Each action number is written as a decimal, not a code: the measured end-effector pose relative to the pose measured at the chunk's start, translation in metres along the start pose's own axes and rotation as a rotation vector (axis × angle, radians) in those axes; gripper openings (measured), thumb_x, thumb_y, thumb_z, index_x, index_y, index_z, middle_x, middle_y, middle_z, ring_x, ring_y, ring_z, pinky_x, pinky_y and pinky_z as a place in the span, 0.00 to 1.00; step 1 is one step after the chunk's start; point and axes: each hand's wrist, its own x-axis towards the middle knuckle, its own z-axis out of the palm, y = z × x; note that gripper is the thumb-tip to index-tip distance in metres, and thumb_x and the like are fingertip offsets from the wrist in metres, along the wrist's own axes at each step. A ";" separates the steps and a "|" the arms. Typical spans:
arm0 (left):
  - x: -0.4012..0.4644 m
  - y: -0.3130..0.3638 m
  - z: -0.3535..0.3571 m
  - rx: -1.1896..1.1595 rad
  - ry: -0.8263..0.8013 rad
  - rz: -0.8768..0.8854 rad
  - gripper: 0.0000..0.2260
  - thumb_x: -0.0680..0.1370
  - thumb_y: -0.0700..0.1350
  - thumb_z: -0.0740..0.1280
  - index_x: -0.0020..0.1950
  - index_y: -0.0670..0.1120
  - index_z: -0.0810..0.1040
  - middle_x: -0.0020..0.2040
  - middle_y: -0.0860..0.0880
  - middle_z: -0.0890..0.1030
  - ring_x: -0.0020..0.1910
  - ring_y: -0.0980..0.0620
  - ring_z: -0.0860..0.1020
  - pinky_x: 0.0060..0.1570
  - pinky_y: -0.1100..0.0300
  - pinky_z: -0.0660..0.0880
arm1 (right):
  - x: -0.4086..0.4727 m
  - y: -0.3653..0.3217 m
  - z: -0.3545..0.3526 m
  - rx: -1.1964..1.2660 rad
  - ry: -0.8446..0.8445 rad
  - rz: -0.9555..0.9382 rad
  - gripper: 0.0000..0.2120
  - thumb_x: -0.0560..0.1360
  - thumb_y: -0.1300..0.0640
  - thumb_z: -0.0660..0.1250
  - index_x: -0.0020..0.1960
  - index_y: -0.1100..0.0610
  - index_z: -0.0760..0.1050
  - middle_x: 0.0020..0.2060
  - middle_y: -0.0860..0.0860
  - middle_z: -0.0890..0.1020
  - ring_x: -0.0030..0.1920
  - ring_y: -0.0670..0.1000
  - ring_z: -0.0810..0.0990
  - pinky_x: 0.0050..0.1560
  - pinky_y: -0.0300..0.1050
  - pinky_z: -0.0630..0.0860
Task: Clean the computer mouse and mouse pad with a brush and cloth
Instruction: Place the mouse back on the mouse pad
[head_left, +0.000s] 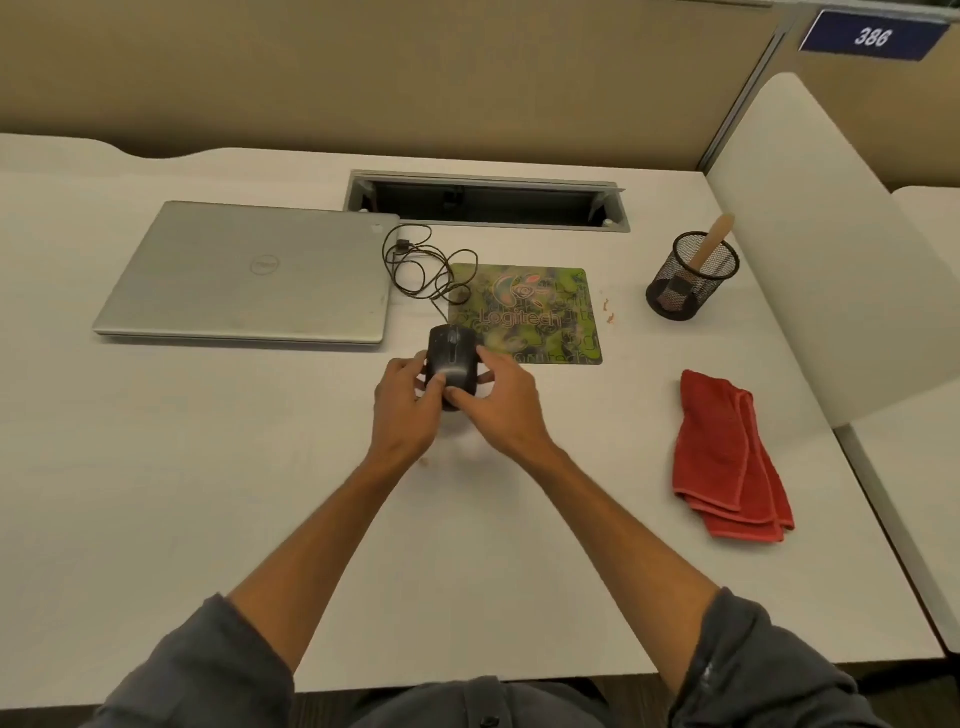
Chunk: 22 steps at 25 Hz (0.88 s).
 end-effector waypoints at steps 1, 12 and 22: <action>0.008 0.007 0.009 -0.002 -0.025 0.016 0.16 0.79 0.43 0.62 0.67 0.45 0.74 0.54 0.48 0.74 0.48 0.51 0.75 0.44 0.67 0.69 | 0.008 0.003 -0.009 -0.016 0.012 0.010 0.24 0.69 0.50 0.74 0.63 0.53 0.76 0.54 0.51 0.80 0.50 0.49 0.79 0.52 0.47 0.78; 0.096 0.051 0.084 0.090 -0.254 0.078 0.12 0.76 0.37 0.60 0.56 0.42 0.78 0.50 0.43 0.78 0.54 0.44 0.74 0.52 0.54 0.72 | 0.100 0.047 -0.066 -0.057 0.027 0.117 0.14 0.70 0.55 0.72 0.55 0.56 0.80 0.43 0.54 0.84 0.44 0.53 0.82 0.43 0.46 0.79; 0.108 0.052 0.095 0.063 -0.246 0.008 0.08 0.76 0.39 0.61 0.49 0.40 0.80 0.40 0.40 0.82 0.42 0.42 0.79 0.41 0.52 0.76 | 0.117 0.060 -0.067 -0.078 -0.014 0.121 0.17 0.72 0.51 0.71 0.59 0.56 0.78 0.47 0.54 0.83 0.46 0.53 0.80 0.41 0.42 0.77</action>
